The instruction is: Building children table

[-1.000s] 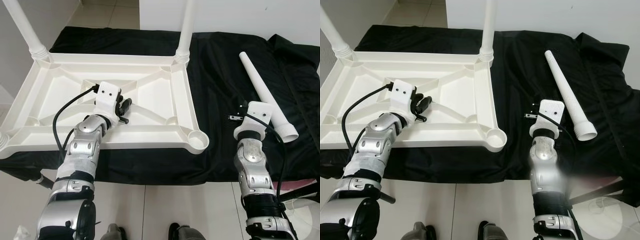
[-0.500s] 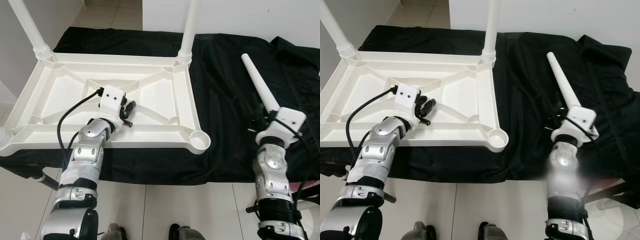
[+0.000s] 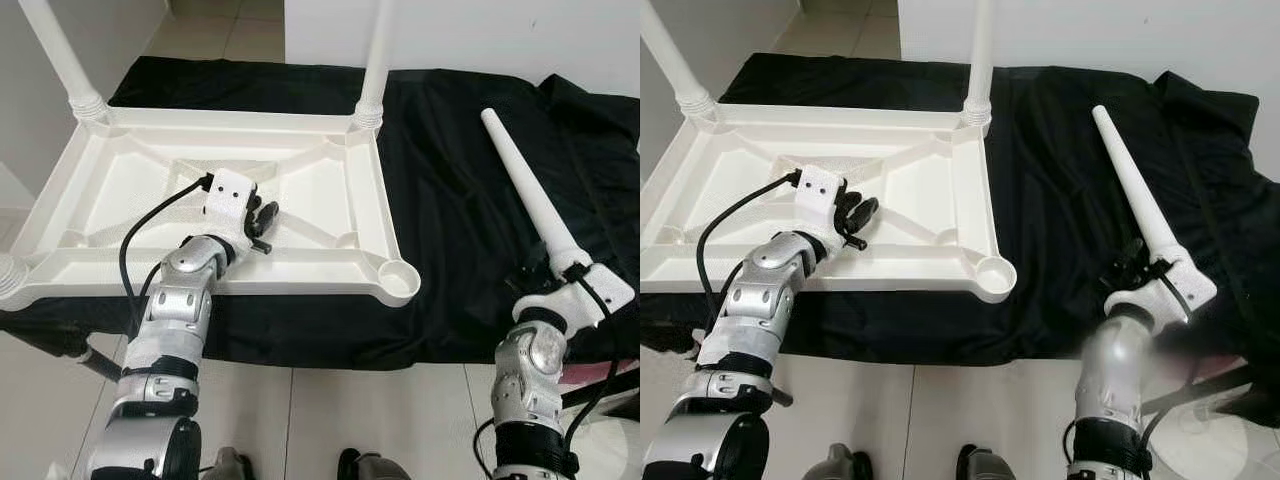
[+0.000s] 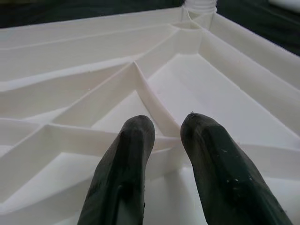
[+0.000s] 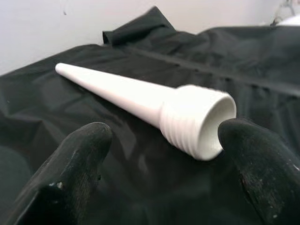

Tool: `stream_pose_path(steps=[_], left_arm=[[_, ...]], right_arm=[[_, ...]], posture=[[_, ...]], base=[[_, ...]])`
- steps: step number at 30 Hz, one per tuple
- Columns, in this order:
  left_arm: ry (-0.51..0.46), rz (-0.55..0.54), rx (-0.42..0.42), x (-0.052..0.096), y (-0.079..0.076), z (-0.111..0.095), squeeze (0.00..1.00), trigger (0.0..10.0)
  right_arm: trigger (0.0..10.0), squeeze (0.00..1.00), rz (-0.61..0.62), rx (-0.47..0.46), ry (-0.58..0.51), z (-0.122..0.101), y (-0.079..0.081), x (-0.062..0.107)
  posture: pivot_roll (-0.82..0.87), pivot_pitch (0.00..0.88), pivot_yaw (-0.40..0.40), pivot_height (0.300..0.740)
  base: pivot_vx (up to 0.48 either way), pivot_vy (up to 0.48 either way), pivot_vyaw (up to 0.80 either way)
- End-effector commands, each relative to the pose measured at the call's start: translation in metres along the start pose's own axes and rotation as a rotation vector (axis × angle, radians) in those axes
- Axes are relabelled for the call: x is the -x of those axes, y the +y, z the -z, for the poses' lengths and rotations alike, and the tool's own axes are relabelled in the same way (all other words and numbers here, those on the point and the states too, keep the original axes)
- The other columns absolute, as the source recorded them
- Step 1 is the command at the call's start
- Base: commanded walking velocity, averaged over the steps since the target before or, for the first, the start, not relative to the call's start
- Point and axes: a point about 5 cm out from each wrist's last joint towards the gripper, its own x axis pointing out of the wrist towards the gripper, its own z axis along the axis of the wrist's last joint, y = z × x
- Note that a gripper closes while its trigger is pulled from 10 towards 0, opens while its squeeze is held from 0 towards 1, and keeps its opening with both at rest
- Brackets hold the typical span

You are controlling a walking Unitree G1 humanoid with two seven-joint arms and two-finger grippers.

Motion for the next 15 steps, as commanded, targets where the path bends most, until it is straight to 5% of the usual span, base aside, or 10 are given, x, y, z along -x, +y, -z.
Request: stream_pose_path(steps=[1,7,15], left_arm=[[0.005,-0.049,0.005,0.001,-0.002,0.000,0.00,10.0],[-0.057,0.256,-0.115,0.010,-0.042,-0.004,0.00,10.0],[-0.096,0.411,-0.100,0.015,-0.064,-0.017,0.00,10.0]], right_arm=[[10.0,0.00,0.038,-0.019,0.025,0.005,-0.009,0.001],[10.0,0.00,0.053,-0.039,0.048,0.009,-0.017,-0.005],[10.0,0.00,0.065,-0.026,0.049,0.009,-0.022,-0.008]], posture=[[-0.02,0.118,-0.016,0.740],[-0.02,0.117,-0.022,0.740],[-0.01,0.118,-0.025,0.740]], base=[[0.000,0.000,0.00],[0.000,0.000,0.00],[0.000,0.000,0.00]])
